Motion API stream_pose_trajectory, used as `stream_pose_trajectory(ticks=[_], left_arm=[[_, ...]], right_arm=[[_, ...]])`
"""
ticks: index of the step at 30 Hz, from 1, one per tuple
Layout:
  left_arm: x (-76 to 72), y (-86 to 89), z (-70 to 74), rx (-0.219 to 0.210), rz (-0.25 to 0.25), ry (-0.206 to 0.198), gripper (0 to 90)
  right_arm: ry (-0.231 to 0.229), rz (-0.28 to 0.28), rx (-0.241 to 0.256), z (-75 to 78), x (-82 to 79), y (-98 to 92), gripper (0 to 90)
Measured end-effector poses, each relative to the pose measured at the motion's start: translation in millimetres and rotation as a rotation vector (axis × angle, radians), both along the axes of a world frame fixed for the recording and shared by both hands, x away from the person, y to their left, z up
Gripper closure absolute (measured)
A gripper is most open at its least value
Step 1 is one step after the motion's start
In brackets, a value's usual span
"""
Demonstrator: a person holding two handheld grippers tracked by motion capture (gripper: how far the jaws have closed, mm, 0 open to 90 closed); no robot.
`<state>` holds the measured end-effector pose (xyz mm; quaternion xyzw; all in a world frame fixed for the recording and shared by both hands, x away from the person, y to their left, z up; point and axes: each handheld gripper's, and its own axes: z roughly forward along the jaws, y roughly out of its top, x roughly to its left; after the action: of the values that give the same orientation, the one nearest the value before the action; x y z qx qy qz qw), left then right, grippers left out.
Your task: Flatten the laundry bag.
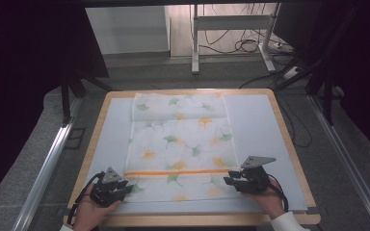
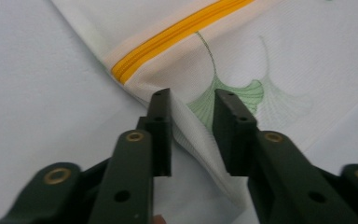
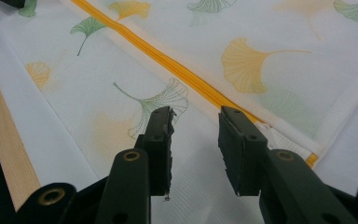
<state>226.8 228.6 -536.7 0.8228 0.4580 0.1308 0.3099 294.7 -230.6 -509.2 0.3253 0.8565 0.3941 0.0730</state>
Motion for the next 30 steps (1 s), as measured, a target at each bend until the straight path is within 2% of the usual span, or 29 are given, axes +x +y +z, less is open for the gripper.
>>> stream_pose_trajectory(ticks=[3, 6, 9, 11, 13, 15, 17, 20, 23, 27, 29, 30], left_arm=[[-0.5, -1.5, 0.3, -0.001, -0.020, -0.001, 83.0], [-0.5, -0.3, 1.0, -0.017, -0.035, 0.006, 86.6], [-3.0, 7.0, 4.0, -0.086, -0.077, 0.042, 87.6], [-9.8, 12.8, 7.1, -0.128, -0.091, 0.042, 87.7], [-15.7, 19.1, 8.2, -0.125, -0.077, 0.033, 87.6], [-15.1, 23.3, 8.4, -0.123, -0.059, 0.028, 87.5], [-11.1, 25.6, 8.3, -0.095, -0.039, 0.017, 87.4], [-1.1, 26.5, 6.0, -0.084, -0.024, 0.027, 87.0], [6.7, 26.1, 4.4, -0.087, -0.025, 0.040, 86.8], [4.4, 26.5, 5.3, -0.094, -0.020, 0.031, 85.3], [2.3, 27.9, 5.8, -0.111, -0.010, 0.027, 76.9], [-0.4, 27.7, 7.8, -0.115, -0.008, 0.011, 68.0]], right_arm=[[0.000, -0.001, -0.003, 0.2, -0.2, 0.3, 64.2], [-0.004, -0.005, 0.001, 1.0, -0.3, -0.7, 64.2], [-0.004, -0.012, 0.006, 2.1, -0.2, -2.7, 64.3], [-0.006, -0.017, 0.011, 2.9, -0.2, -4.5, 64.3], [-0.008, -0.021, 0.017, 3.3, -0.1, -5.9, 64.3], [-0.006, -0.024, 0.016, 3.4, 0.3, -6.2, 64.3], [-0.005, -0.026, 0.016, 3.5, 0.4, -5.3, 64.4], [-0.013, -0.020, 0.015, 3.9, -0.4, -3.9, 64.4], [-0.010, -0.018, 0.011, 3.4, 0.6, -4.1, 64.3], [-0.008, -0.025, 0.019, 3.5, 1.2, -5.9, 64.3], [-0.005, -0.029, 0.020, 3.4, 1.5, -6.1, 64.3], [-0.004, -0.029, 0.021, 3.4, 1.5, -5.9, 64.3]])
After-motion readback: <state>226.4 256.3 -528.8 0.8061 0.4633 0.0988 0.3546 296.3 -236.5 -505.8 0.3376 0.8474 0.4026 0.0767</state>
